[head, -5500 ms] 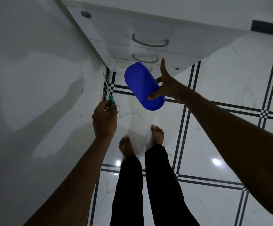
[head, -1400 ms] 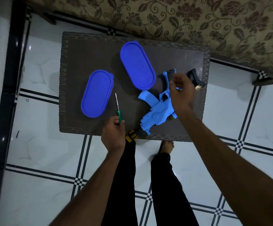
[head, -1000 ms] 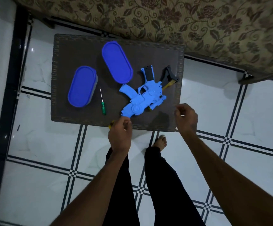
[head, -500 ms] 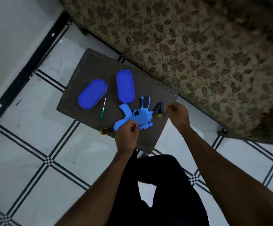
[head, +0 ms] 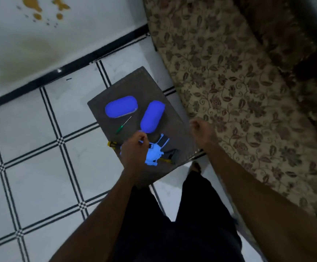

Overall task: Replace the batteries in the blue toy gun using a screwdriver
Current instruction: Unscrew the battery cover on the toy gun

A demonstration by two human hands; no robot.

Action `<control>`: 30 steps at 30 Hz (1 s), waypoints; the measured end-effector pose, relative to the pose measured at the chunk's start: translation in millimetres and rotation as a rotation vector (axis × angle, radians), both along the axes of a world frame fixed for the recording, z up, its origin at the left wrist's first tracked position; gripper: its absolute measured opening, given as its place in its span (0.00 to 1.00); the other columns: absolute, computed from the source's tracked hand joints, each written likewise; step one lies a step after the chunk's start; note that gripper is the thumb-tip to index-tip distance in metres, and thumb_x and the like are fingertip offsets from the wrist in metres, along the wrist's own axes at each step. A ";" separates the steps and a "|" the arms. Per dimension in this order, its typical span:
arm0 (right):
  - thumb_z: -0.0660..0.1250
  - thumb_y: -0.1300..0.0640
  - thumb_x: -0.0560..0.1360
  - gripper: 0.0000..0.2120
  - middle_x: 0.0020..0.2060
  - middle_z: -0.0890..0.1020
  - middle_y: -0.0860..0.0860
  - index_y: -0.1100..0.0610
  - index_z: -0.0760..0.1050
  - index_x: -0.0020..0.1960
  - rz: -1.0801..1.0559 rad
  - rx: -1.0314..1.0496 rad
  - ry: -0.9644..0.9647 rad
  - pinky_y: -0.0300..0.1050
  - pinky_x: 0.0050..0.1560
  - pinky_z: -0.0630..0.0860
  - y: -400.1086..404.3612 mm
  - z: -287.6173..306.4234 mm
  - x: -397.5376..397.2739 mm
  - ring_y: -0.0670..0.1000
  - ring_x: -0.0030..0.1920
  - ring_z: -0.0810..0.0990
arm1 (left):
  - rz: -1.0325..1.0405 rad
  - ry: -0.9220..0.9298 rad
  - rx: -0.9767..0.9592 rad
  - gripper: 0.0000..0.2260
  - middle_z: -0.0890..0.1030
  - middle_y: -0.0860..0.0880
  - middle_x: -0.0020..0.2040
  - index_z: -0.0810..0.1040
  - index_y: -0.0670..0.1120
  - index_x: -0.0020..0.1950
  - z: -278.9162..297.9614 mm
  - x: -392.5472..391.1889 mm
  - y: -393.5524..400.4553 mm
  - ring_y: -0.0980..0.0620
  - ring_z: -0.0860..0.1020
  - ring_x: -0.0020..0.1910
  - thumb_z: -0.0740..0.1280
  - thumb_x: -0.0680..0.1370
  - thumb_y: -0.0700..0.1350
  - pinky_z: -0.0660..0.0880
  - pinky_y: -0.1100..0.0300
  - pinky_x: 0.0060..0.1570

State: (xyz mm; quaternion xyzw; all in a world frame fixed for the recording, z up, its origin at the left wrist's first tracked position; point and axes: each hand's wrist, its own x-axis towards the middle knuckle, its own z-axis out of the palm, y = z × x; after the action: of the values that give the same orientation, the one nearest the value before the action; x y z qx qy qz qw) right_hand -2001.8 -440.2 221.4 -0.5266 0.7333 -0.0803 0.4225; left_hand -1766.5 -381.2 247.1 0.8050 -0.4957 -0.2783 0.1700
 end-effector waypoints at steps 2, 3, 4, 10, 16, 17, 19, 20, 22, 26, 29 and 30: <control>0.61 0.57 0.80 0.14 0.56 0.82 0.58 0.58 0.77 0.62 0.054 0.011 -0.019 0.52 0.60 0.74 -12.3 7.4 -13.4 0.59 0.57 0.79 | 0.086 0.010 0.043 0.03 0.82 0.52 0.40 0.80 0.51 0.46 11.6 -13.4 5.1 0.52 0.79 0.40 0.66 0.76 0.48 0.74 0.57 0.42; 0.61 0.57 0.80 0.14 0.57 0.81 0.57 0.58 0.76 0.63 0.095 0.025 -0.026 0.51 0.60 0.73 -17.6 12.3 -18.5 0.59 0.58 0.79 | 0.133 0.022 0.042 0.03 0.82 0.53 0.41 0.80 0.52 0.47 18.1 -19.8 7.9 0.51 0.80 0.41 0.67 0.76 0.48 0.76 0.55 0.43; 0.61 0.57 0.80 0.14 0.57 0.81 0.57 0.58 0.76 0.63 0.136 0.042 -0.032 0.51 0.60 0.73 -21.3 12.4 -22.5 0.58 0.58 0.79 | 0.176 0.034 0.032 0.03 0.83 0.53 0.42 0.80 0.52 0.47 22.2 -24.4 10.4 0.51 0.81 0.42 0.67 0.76 0.48 0.77 0.55 0.44; 0.60 0.47 0.74 0.07 0.41 0.75 0.48 0.50 0.72 0.45 0.269 0.167 -0.029 0.45 0.47 0.69 -29.2 -25.9 -30.3 0.51 0.43 0.75 | 0.333 0.111 0.040 0.03 0.83 0.56 0.44 0.79 0.55 0.47 7.5 -42.1 34.1 0.53 0.81 0.45 0.66 0.76 0.48 0.77 0.54 0.46; 0.61 0.53 0.81 0.18 0.61 0.78 0.58 0.62 0.73 0.66 0.359 0.230 0.046 0.49 0.61 0.71 -27.9 -78.0 -20.9 0.59 0.63 0.76 | 0.366 0.147 0.175 0.06 0.83 0.52 0.49 0.80 0.53 0.51 -49.7 -63.6 67.0 0.48 0.81 0.50 0.66 0.75 0.46 0.75 0.55 0.50; 0.62 0.54 0.81 0.18 0.61 0.78 0.57 0.61 0.73 0.67 0.344 0.249 0.016 0.48 0.61 0.71 -26.1 -94.0 -18.7 0.58 0.63 0.76 | 0.379 0.145 0.214 0.07 0.83 0.50 0.49 0.80 0.52 0.51 -61.9 -69.1 73.7 0.47 0.80 0.50 0.65 0.76 0.46 0.74 0.55 0.49; 0.64 0.54 0.80 0.20 0.62 0.77 0.55 0.58 0.71 0.70 0.307 0.272 -0.010 0.44 0.61 0.70 -25.2 -121.2 -15.1 0.55 0.64 0.75 | 0.374 0.125 0.288 0.07 0.83 0.48 0.48 0.80 0.51 0.50 -83.9 -80.9 84.0 0.44 0.80 0.49 0.63 0.77 0.46 0.75 0.54 0.49; 0.65 0.53 0.79 0.22 0.62 0.77 0.54 0.56 0.70 0.71 0.318 0.279 -0.023 0.43 0.61 0.71 -26.7 -142.0 -12.8 0.55 0.64 0.76 | 0.378 0.108 0.310 0.07 0.83 0.48 0.47 0.80 0.51 0.50 -97.9 -86.4 88.6 0.44 0.80 0.48 0.62 0.78 0.47 0.76 0.53 0.49; 0.65 0.45 0.74 0.30 0.63 0.79 0.57 0.54 0.68 0.73 0.354 0.300 -0.027 0.49 0.64 0.74 -28.7 -181.4 -12.6 0.59 0.63 0.77 | 0.434 0.096 0.345 0.07 0.84 0.47 0.46 0.80 0.49 0.48 -125.4 -99.5 96.0 0.43 0.81 0.47 0.63 0.78 0.47 0.77 0.52 0.48; 0.67 0.51 0.77 0.34 0.69 0.73 0.60 0.61 0.59 0.77 0.344 0.388 0.016 0.41 0.58 0.70 -23.6 -236.6 -22.1 0.60 0.67 0.74 | 0.493 0.109 0.383 0.06 0.83 0.47 0.43 0.81 0.47 0.47 -160.7 -126.8 96.4 0.45 0.80 0.45 0.65 0.78 0.44 0.77 0.51 0.46; 0.69 0.61 0.75 0.30 0.65 0.77 0.60 0.62 0.64 0.74 0.327 0.304 0.004 0.36 0.52 0.71 -15.9 -254.3 -32.4 0.58 0.63 0.78 | 0.568 0.168 0.368 0.06 0.84 0.51 0.46 0.81 0.52 0.51 -176.3 -142.1 91.3 0.49 0.81 0.45 0.64 0.78 0.47 0.77 0.55 0.47; 0.70 0.62 0.74 0.30 0.65 0.78 0.59 0.62 0.65 0.74 0.326 0.280 0.009 0.38 0.54 0.73 -12.5 -257.3 -34.2 0.58 0.62 0.78 | 0.595 0.182 0.364 0.07 0.84 0.52 0.47 0.81 0.53 0.53 -180.2 -144.9 90.0 0.50 0.81 0.46 0.64 0.78 0.48 0.77 0.55 0.48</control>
State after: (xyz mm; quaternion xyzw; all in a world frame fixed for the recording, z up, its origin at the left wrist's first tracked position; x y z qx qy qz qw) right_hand -2036.0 -452.7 -35.9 -0.5747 0.6445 0.0941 0.4954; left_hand -1911.4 -291.2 66.9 0.9031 -0.1649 -0.3707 0.1410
